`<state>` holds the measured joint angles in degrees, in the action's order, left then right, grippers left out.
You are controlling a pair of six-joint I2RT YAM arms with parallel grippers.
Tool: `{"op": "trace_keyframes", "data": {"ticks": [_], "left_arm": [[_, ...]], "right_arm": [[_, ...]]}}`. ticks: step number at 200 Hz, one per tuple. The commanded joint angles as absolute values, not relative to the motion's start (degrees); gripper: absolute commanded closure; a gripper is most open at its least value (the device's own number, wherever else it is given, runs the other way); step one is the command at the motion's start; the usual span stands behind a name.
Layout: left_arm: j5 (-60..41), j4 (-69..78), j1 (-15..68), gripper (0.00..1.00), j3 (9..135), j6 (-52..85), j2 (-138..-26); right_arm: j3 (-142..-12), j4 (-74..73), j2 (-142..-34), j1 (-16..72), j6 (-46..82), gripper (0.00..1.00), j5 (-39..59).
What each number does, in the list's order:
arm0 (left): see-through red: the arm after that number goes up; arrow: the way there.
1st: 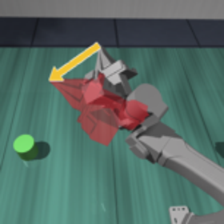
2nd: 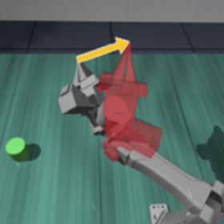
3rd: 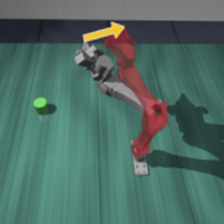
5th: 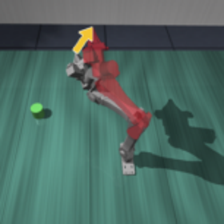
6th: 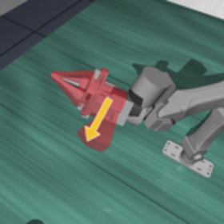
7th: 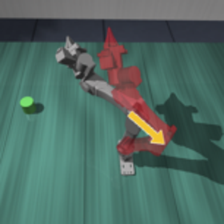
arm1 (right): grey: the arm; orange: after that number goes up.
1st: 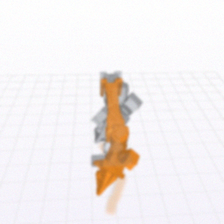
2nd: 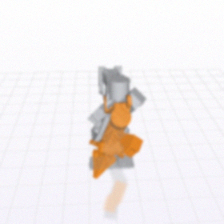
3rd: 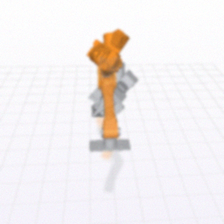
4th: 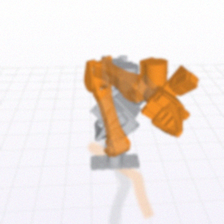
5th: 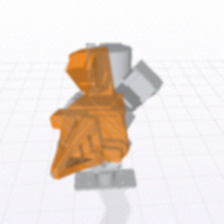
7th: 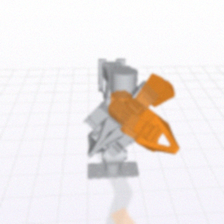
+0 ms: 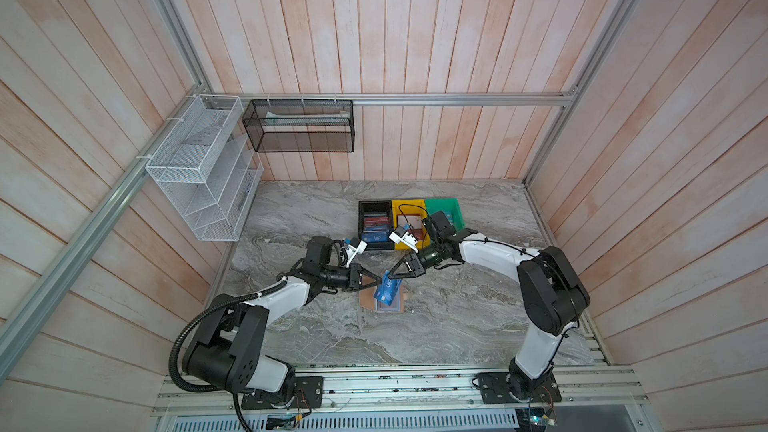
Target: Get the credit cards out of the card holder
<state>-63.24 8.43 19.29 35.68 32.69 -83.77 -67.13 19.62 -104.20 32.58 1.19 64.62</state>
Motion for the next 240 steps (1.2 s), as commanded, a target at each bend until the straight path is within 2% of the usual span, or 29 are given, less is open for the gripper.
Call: {"op": "trace_keyframes", "data": {"ticks": [1,64,114,125,138,167,240], "left_arm": [[-63.4,10.2,19.6,1.0,36.6,32.7,-85.0],[-62.6,9.7,19.6,1.0,36.9,32.7,-85.4],[-60.8,7.5,19.1,1.0,37.6,32.1,-86.0],[-60.5,6.9,18.6,0.91,37.7,32.0,-86.0],[-59.9,6.3,18.0,0.88,37.6,32.0,-85.7],[-58.8,4.9,17.2,0.73,37.3,31.8,-83.9],[-55.6,5.3,16.2,0.62,34.7,34.2,-77.0]], "right_arm": [[-68.4,21.4,-105.2,33.3,-0.2,0.81,65.7],[-67.8,22.2,-105.0,33.9,-1.2,1.0,67.9],[-67.1,21.7,-104.1,33.9,-1.1,1.0,67.9],[-67.1,21.4,-103.7,33.9,-0.9,1.0,67.7],[-67.0,21.1,-103.2,33.8,-0.5,1.0,66.9],[-66.8,20.4,-101.6,33.6,0.3,1.0,66.4],[-64.7,11.1,-94.2,30.4,9.7,1.0,61.8]]}}
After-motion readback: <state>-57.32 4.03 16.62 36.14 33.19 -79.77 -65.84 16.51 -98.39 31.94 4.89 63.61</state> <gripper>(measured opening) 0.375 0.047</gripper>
